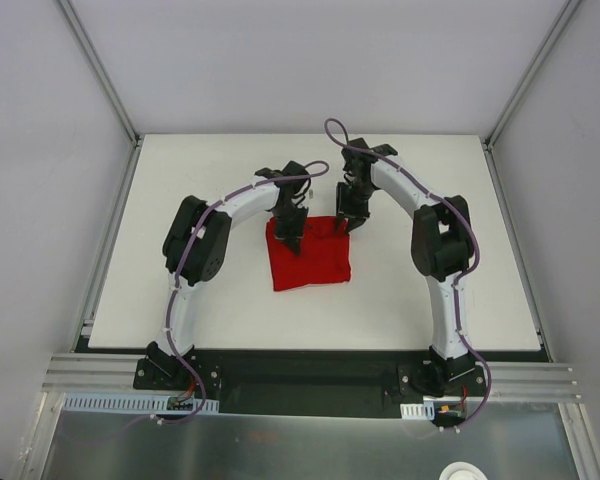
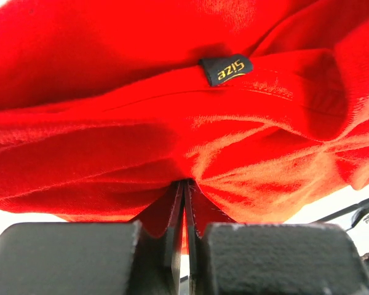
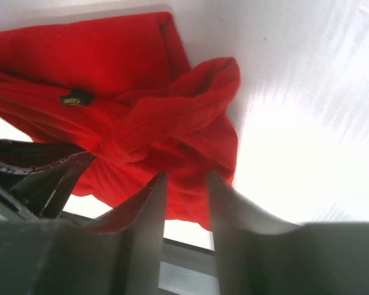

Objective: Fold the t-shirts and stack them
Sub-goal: Smooth out wrinkles on the folded tshirt

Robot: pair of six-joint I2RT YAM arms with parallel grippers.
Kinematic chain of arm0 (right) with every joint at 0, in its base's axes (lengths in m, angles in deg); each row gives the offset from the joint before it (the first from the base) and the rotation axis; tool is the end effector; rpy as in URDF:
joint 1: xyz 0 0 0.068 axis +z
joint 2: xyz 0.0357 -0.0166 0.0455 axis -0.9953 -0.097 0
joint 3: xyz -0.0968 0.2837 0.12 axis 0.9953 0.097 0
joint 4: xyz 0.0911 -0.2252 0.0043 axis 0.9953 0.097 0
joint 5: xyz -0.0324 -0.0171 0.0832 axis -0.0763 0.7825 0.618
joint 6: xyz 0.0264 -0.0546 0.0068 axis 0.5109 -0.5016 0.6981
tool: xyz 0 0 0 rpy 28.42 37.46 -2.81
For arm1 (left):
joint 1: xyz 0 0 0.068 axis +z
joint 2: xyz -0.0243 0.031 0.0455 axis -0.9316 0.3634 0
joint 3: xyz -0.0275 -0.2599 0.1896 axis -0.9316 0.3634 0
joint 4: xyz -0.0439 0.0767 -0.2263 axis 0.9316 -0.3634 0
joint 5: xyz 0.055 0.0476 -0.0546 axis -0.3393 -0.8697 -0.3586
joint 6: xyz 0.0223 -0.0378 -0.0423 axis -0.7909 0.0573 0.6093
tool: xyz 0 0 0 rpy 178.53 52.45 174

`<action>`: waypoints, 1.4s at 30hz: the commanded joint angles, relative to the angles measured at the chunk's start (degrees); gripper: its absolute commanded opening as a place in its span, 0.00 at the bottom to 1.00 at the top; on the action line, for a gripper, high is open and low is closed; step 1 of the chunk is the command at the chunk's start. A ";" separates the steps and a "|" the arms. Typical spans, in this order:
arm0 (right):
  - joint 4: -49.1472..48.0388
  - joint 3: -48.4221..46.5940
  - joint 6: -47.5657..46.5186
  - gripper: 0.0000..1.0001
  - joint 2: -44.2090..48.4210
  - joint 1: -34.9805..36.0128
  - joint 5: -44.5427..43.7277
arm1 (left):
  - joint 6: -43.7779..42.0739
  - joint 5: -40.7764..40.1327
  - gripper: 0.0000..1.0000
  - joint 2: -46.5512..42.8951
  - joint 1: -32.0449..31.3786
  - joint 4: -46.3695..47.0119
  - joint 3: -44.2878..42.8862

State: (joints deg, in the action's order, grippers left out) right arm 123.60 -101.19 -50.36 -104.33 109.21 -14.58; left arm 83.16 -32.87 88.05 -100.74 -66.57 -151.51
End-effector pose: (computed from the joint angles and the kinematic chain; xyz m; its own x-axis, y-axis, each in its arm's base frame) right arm 0.4244 0.2071 0.2436 -0.9525 -0.2197 -0.2110 -0.2718 0.9258 0.2627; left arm 0.3868 -0.2574 0.2084 -0.9518 0.2290 -0.2038 0.2897 0.8894 -0.3536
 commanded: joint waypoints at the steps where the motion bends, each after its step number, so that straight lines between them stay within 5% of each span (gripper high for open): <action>1: 1.33 -1.49 -1.36 0.40 3.47 -0.69 2.67 | -0.11 -1.44 0.00 -1.68 1.20 0.55 0.62; 3: 1.68 -2.02 -1.09 0.53 3.30 -1.04 4.59 | -0.37 -1.27 0.00 -1.50 1.20 0.54 -0.96; 6: 1.77 -3.07 -1.00 0.59 3.21 -1.13 6.01 | -0.46 -1.53 0.00 -2.12 1.12 0.46 -1.76; 18: 2.47 -8.70 -0.21 0.54 0.93 -1.13 9.53 | -1.87 -8.29 0.00 -11.87 1.47 -2.09 -3.69; 35: 4.85 -8.35 -1.80 0.51 -5.14 0.80 11.29 | -0.20 -28.07 0.00 -24.08 9.20 -3.67 -6.50; 42: 4.93 -13.52 -1.00 0.49 -9.71 2.21 11.46 | -1.34 -28.60 0.30 -25.58 10.08 -4.46 -7.38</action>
State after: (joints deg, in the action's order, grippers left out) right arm 127.14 -110.57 -51.10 -113.12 110.63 -4.13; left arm 82.55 -59.67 65.34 -91.08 -69.33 -157.04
